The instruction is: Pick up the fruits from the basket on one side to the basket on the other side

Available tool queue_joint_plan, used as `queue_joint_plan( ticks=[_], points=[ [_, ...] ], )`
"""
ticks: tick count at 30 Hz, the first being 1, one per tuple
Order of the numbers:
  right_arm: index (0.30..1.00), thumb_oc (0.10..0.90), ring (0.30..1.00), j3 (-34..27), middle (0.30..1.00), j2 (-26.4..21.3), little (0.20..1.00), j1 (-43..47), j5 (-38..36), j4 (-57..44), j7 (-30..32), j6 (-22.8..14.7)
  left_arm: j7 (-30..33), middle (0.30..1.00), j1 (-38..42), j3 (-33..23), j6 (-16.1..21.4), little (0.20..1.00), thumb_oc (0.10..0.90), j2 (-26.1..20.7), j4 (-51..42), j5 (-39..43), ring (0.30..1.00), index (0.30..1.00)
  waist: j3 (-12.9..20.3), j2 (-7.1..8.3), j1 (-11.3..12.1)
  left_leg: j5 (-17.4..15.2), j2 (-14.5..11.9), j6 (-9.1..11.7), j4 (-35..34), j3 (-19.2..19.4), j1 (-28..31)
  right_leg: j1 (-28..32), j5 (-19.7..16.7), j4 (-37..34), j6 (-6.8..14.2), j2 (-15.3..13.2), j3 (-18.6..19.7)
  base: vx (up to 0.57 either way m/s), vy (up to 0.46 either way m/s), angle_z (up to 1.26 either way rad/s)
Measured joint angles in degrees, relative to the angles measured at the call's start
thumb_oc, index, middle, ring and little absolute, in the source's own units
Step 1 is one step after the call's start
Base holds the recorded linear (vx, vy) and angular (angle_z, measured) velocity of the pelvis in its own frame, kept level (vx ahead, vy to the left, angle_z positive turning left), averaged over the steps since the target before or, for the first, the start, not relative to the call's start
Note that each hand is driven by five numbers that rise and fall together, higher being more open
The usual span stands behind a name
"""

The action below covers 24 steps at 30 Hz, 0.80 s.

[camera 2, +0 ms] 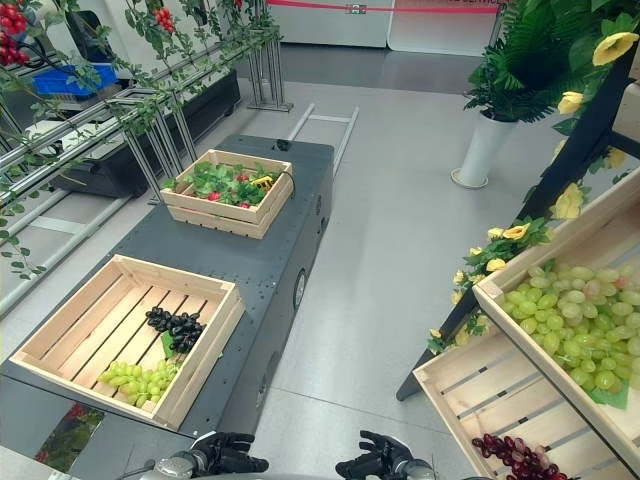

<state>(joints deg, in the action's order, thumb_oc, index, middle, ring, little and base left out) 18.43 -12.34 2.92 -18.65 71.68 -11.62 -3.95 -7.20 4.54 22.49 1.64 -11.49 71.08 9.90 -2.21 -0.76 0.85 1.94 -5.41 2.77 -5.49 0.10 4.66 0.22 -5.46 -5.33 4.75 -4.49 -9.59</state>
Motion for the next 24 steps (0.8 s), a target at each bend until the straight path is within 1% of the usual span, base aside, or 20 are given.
queue_joint_plan(
  ticks=[5, 9, 19, 24],
  points=[
    [0.900, 0.800, 0.900, 0.00, 0.900, 0.00, 0.900, -0.01, -0.01, 0.01, 0.00, 0.00, 0.03, 0.900, -0.09, -0.36, -0.07, 0.900, 0.800, 0.00, 0.01, -0.08, 0.900, 0.900, 0.01, -0.01, -0.01, 0.00, 0.00, 0.00, 0.00, 0.00, 0.23, 0.26, 0.01, 0.00, -0.02, 0.01, 0.01, 0.00, 0.000, 0.00],
    [0.900, 0.800, 0.900, 0.00, 0.900, 0.01, 0.900, -0.11, 0.02, 0.04, 0.00, 0.00, -0.27, 0.900, -0.11, -0.36, -0.89, 0.900, 0.800, 0.00, 0.02, -0.20, 0.900, 0.900, 0.33, -0.10, -0.05, -0.01, 0.01, 0.01, -0.01, 0.01, 0.39, 0.39, 0.02, 0.00, -0.03, 0.00, 0.02, 0.00, 0.000, 0.00],
    [0.900, 0.800, 0.900, 0.01, 0.900, 0.00, 0.900, -0.26, 0.06, 0.04, -0.02, 0.01, -0.96, 0.900, -0.27, -0.32, -0.92, 0.900, 0.800, 0.00, 0.02, -0.11, 0.900, 0.900, 0.72, -0.31, 0.02, 0.00, -0.21, 0.00, -0.01, -0.07, 0.52, 0.57, 0.03, -0.01, -0.05, 0.12, -0.07, 0.00, -0.016, 0.00],
    [0.900, 0.800, 0.900, 0.07, 0.900, 0.00, 0.900, -0.27, 0.31, 0.04, -0.27, 0.01, -0.97, 0.900, -0.28, -0.36, -0.91, 0.900, 0.800, 0.00, -0.01, 0.50, 0.900, 0.900, 0.73, -0.34, 0.20, 0.01, -0.61, 0.00, 0.00, -1.37, 0.29, 0.91, 0.28, -0.01, -0.42, 0.49, -0.88, -0.01, -0.099, 0.10]
  ],
)
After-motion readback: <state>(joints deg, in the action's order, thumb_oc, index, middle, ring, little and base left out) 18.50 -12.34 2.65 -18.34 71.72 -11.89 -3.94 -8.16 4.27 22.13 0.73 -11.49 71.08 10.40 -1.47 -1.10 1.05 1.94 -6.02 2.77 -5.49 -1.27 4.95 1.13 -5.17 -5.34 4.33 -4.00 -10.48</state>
